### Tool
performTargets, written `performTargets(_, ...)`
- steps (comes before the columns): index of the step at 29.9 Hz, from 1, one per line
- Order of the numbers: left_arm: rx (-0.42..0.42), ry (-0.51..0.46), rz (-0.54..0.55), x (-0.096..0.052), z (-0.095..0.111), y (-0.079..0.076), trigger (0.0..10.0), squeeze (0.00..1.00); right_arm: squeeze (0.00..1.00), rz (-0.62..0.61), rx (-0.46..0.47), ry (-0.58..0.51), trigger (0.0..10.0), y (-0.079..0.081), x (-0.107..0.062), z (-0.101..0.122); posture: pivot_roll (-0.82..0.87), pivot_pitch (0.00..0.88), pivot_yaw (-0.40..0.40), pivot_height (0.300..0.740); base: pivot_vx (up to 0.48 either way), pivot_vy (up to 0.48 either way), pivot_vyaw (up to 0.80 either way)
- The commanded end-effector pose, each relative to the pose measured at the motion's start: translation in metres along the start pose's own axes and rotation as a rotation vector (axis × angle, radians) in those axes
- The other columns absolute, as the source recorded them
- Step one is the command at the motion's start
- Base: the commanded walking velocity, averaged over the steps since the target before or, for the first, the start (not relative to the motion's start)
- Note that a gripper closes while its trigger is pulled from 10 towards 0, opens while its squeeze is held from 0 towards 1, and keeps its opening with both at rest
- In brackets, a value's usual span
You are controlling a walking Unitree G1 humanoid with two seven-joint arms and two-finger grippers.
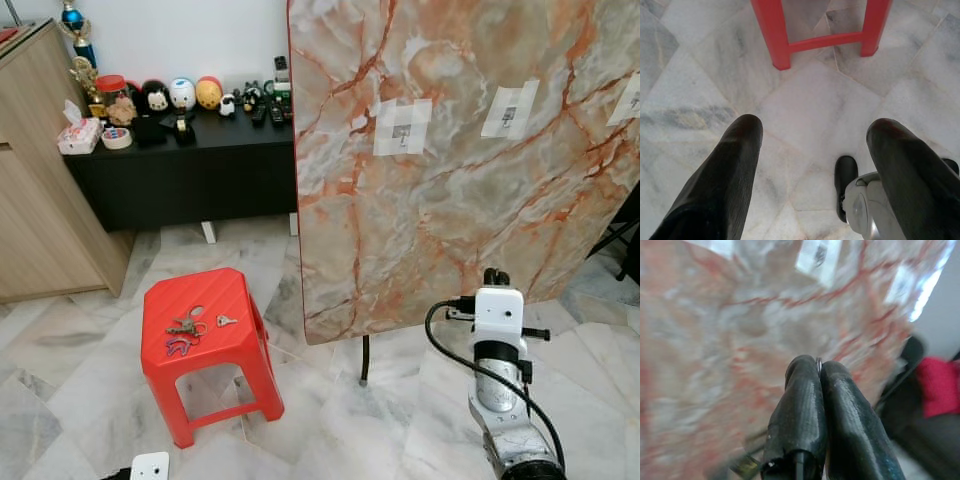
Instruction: Hang keys on a hook
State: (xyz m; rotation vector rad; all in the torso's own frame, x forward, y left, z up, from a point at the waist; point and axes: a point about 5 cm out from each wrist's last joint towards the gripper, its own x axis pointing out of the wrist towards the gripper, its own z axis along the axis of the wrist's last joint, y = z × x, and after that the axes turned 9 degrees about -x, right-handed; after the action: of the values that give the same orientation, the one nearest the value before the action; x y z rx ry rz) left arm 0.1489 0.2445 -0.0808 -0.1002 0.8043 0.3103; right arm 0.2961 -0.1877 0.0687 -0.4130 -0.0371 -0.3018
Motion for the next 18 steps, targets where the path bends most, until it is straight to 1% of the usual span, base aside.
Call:
performTargets(1, -0.004, 0.021, 0.007, -0.002, -0.006, -0.001, 10.0, 0.00, 0.00, 0.043, 0.067, 0.034, 10.0, 0.006, 0.000, -0.002, 0.01, 0.000, -0.022, 0.740, 0.000, 0.000, 0.00)
performTargets(2, -0.005, 0.021, 0.006, -0.002, -0.006, -0.001, 10.0, 0.00, 0.00, 0.054, 0.086, 0.047, 10.0, 0.007, -0.001, -0.003, 0.01, 0.000, -0.022, 0.740, 0.000, 0.000, 0.00)
performTargets(3, -0.008, 0.019, 0.003, -0.002, -0.006, -0.001, 10.0, 0.00, 0.00, 0.072, 0.123, 0.072, 10.0, 0.011, -0.002, -0.006, 0.01, 0.000, -0.023, 0.740, 0.000, 0.000, 0.00)
performTargets(4, -0.012, 0.016, -0.001, -0.002, -0.006, -0.002, 10.0, 0.00, 0.00, 0.093, 0.179, 0.112, 10.0, 0.015, -0.004, -0.010, 0.01, 0.000, -0.023, 0.740, 0.000, 0.000, 0.00)
performTargets(6, -0.014, 0.013, -0.003, -0.002, -0.006, -0.002, 10.0, 0.00, 0.00, 0.110, 0.227, 0.144, 10.0, 0.018, -0.006, -0.013, 0.01, 0.000, -0.024, 0.740, 0.000, 0.000, 0.00)
performTargets(7, -0.014, 0.013, -0.003, -0.002, -0.006, -0.002, 10.0, 0.00, 0.00, 0.143, 0.249, 0.182, 10.0, 0.023, -0.008, -0.017, 0.01, 0.000, -0.024, 0.740, 0.000, 0.000, 0.00)
performTargets(8, -0.013, 0.012, -0.003, -0.002, -0.006, -0.002, 10.0, 0.00, 0.00, 0.165, 0.260, 0.205, 10.0, 0.026, -0.010, -0.020, 0.01, 0.000, -0.025, 0.740, 0.000, 0.000, 0.00)
performTargets(9, -0.009, 0.016, -0.001, -0.002, -0.006, -0.002, 10.0, 0.00, 0.00, 0.199, 0.247, 0.250, 10.0, 0.031, -0.013, -0.026, 0.01, 0.000, -0.025, 0.740, 0.000, 0.000, 0.00)
performTargets(10, -0.009, 0.016, -0.001, -0.002, -0.006, -0.002, 10.0, 0.00, 0.00, 0.199, 0.247, 0.250, 10.0, 0.031, -0.013, -0.026, 0.01, 0.000, -0.025, 0.740, 0.000, 0.000, 0.00)
performTargets(11, -0.006, 0.018, 0.000, -0.002, -0.006, -0.003, 10.0, 0.00, 0.00, 0.245, 0.236, 0.294, 10.0, 0.035, -0.017, -0.033, 0.01, 0.000, -0.026, 0.740, 0.000, 0.000, 0.00)
performTargets(14, -0.010, 0.016, 0.000, -0.001, -0.006, -0.003, 10.0, 0.00, 0.00, 0.304, 0.271, 0.343, 10.0, 0.042, -0.025, -0.042, 0.01, 0.000, -0.027, 0.740, 0.000, 0.000, 0.00)
performTargets(15, -0.013, 0.016, -0.001, -0.002, -0.006, -0.004, 10.0, 0.00, 0.00, 0.331, 0.269, 0.402, 10.0, 0.044, -0.033, -0.053, 0.01, 0.000, -0.028, 0.740, 0.000, 0.000, 0.00)
performTargets(17, -0.016, 0.016, -0.002, -0.001, -0.006, -0.004, 10.0, 0.00, 0.00, 0.336, 0.251, 0.456, 10.0, 0.043, -0.041, -0.064, 0.01, 0.000, -0.028, 0.740, 0.000, 0.000, 0.00)
performTargets(18, -0.018, 0.015, -0.003, -0.001, -0.006, -0.006, 10.0, 0.00, 0.00, 0.311, 0.278, 0.487, 10.0, 0.040, -0.044, -0.070, 0.02, 0.000, -0.028, 0.740, 0.000, 0.000, 0.00)
